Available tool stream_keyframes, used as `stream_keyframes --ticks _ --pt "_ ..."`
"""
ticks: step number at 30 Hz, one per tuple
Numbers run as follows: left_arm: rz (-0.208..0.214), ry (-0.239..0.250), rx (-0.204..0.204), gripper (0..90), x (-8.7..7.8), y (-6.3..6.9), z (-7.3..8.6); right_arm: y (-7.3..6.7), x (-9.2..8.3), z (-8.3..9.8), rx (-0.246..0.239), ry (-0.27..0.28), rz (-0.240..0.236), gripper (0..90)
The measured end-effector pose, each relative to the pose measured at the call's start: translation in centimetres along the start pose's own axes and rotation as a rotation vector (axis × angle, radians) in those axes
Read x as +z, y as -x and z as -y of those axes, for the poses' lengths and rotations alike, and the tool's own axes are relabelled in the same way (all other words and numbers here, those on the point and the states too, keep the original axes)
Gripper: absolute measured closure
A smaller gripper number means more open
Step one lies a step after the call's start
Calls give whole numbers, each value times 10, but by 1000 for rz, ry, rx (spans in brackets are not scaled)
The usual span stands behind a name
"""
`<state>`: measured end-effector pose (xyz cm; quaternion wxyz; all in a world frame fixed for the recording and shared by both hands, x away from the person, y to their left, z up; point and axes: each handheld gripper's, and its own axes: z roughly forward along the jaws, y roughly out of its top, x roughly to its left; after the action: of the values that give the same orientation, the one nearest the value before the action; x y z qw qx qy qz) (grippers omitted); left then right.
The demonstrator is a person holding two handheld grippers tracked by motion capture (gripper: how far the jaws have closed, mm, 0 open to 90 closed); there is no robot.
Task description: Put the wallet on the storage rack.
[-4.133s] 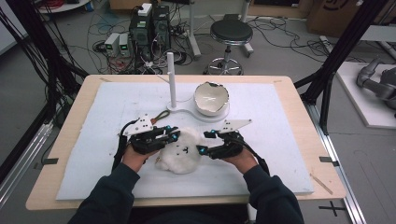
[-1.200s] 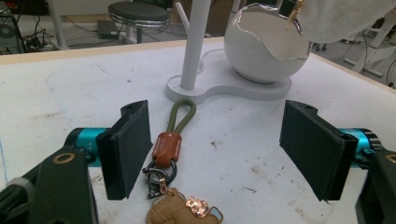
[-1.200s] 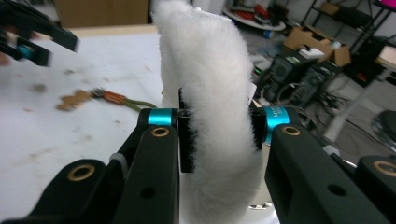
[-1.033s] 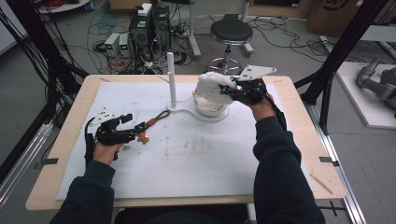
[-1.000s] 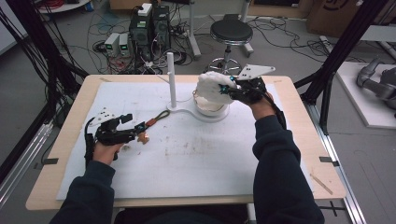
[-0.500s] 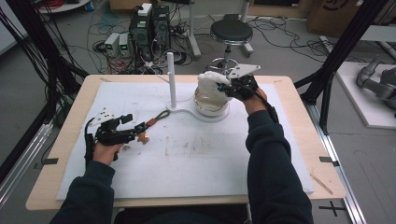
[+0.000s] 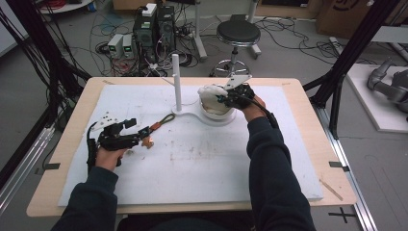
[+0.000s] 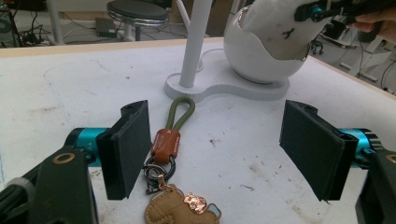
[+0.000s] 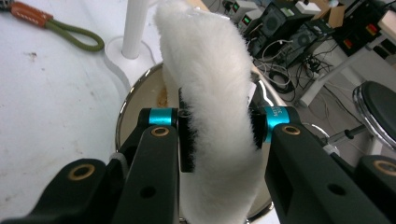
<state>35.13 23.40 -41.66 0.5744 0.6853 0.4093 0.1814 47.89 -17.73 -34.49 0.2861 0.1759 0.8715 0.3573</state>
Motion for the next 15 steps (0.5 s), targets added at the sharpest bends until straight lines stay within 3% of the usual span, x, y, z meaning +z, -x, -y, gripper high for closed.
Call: stream_keyframes --ticks 6,10,12,14,15 --pt "2 -4 0 248 -1 0 1 3 6 7 16 2 -11 743" --pt "4 -8 3 248 0 0 1 3 6 10 25 -16 -15 738" --pt "9 -8 5 248 0 1 1 5 4 11 8 -41 -18 732" --pt "7 -5 1 248 0 1 1 5 1 11 2 -56 -17 691" --pt "8 -4 1 248 0 0 1 5 0 11 20 -57 -12 625"
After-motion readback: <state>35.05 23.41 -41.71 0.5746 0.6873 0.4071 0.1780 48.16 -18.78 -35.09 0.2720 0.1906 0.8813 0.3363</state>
